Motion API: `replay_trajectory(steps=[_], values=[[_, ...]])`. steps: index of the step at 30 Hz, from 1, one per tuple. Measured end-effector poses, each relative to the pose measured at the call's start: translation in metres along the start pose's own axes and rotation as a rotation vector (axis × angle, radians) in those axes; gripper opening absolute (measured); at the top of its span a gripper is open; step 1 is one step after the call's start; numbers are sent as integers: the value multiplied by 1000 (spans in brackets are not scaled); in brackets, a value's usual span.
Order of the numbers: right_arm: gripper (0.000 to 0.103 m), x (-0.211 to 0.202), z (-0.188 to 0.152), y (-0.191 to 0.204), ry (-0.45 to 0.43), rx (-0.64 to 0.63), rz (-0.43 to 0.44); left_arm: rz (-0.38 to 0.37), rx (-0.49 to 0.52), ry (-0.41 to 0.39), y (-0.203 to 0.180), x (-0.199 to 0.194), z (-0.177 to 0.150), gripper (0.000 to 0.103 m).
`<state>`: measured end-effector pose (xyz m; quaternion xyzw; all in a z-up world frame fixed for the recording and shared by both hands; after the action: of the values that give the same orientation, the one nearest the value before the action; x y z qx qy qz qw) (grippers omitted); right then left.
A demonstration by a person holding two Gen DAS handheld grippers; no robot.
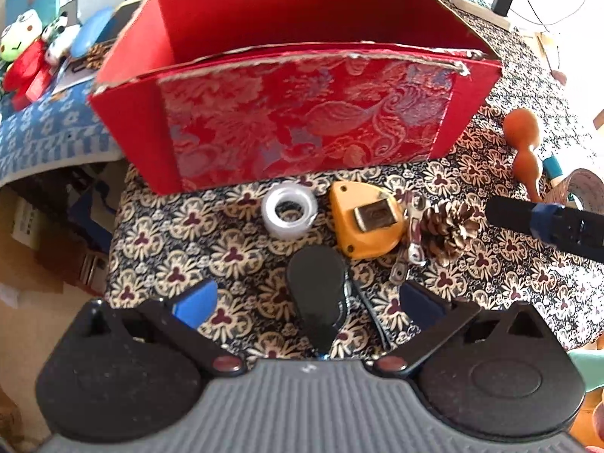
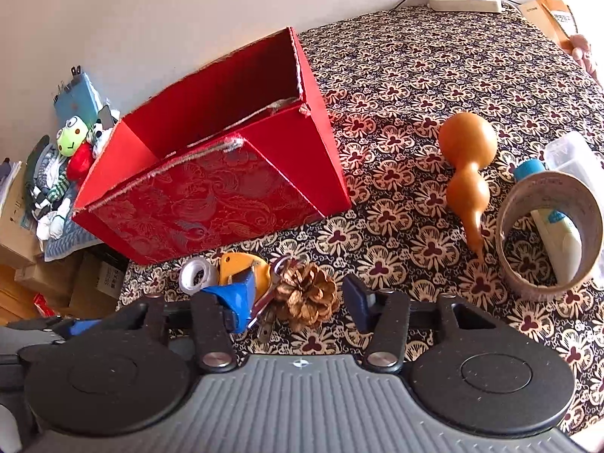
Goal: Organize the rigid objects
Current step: 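Move the right gripper toward the brown pine cone beside the tape measure, then close the right gripper on the pine cone and lift it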
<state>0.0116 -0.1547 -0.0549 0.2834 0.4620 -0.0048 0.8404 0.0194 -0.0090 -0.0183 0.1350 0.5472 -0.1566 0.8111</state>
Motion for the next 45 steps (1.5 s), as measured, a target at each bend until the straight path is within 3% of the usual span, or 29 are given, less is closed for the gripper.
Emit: replay_trajectory(steps=[1,2,3,4,7,11,14,18,25,29,31,32,33,38,43,45], values=[[33,-2,0,3,26,17,8,1,6,3,-3,1,4,102],[32,-1,3,-1,-19,24,76,0,11,7,-6,3,7,102],[32,-1,3,-2,-14,19,81,-17,12,-8,-3,3,-2,102],[32,-2,2,-2,-7,10,91,-25,18,28,-2,5,-9,102],[33,-2,-5,5,5,-27,101,-19,24,27,-6,7,-4,102],[35,-3,-9,9,-6,-68,89,50,42,35,-3,13,3,102],[35,-6,-4,3,-20,-79,25,53,51,15,-4,15,6,102],[35,-10,8,1,-75,-83,6,73,67,-2,-6,15,13,102],[33,8,17,-13,-1,1,-19,94,86,-20,-10,14,21,102],[33,8,13,-22,34,64,23,33,105,-48,-16,10,17,100],[33,10,13,-28,46,100,29,-28,133,-85,-24,3,13,85],[33,10,13,-30,54,113,23,-71,152,-103,-28,1,10,72],[33,11,13,-33,61,128,30,-116,164,-124,-32,-2,8,67],[31,13,17,-40,113,186,90,-246,203,-228,-53,-7,4,66],[29,23,22,-39,172,180,160,-272,203,-249,-63,7,12,58],[30,27,23,-38,174,179,178,-310,175,-250,-63,14,17,73]])
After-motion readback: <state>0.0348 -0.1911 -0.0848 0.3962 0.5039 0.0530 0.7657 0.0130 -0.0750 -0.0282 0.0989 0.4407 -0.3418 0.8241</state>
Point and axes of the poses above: each gripper's, at about its wrist camera, not at the fingertips, and x roughly the way its jaws point, y to its left, z to its top, the point moved 2 cm from there along x, roughly the way its jaws point, and after that the axes turned 13 degrees about x, right-handed, at the moved point
